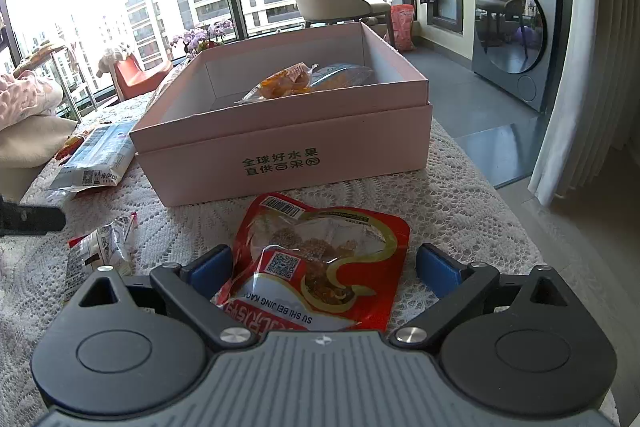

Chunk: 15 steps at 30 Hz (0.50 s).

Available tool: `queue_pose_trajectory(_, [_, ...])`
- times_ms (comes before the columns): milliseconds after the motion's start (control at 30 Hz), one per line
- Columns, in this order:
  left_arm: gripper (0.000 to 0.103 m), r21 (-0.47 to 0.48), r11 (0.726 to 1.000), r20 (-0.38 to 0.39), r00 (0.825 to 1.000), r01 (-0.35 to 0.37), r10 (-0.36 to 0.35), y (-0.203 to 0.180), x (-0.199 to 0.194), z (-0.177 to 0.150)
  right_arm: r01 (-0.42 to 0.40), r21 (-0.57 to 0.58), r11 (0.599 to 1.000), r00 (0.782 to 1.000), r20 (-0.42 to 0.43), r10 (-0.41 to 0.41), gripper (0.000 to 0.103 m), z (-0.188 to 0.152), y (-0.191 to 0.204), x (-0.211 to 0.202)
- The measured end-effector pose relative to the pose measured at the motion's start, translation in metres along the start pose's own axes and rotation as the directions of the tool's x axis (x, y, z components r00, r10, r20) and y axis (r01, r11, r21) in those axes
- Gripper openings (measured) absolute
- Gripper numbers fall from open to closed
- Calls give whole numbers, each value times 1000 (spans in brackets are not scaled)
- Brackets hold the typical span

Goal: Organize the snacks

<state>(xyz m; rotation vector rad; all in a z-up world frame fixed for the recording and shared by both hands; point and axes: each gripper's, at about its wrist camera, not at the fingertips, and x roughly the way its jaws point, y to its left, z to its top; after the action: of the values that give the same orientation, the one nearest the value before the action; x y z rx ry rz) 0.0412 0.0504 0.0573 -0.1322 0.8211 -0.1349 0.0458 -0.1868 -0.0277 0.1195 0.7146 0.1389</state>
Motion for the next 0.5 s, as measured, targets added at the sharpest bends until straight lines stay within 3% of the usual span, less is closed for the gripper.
queue_pose_trajectory(133, [44, 166, 986, 20, 1000, -4, 0, -38, 18, -1, -1, 1, 1000, 1000, 0, 1, 98, 0, 0, 0])
queue_pose_trajectory(233, [43, 268, 962, 6, 998, -57, 58, -53, 33, -11, -1, 1, 1000, 1000, 1, 1, 98, 0, 0, 0])
queue_pose_trajectory(500, [44, 342, 939, -25, 999, -29, 40, -39, 22, -30, 0, 0, 1000, 1000, 0, 0, 98, 0, -1, 0])
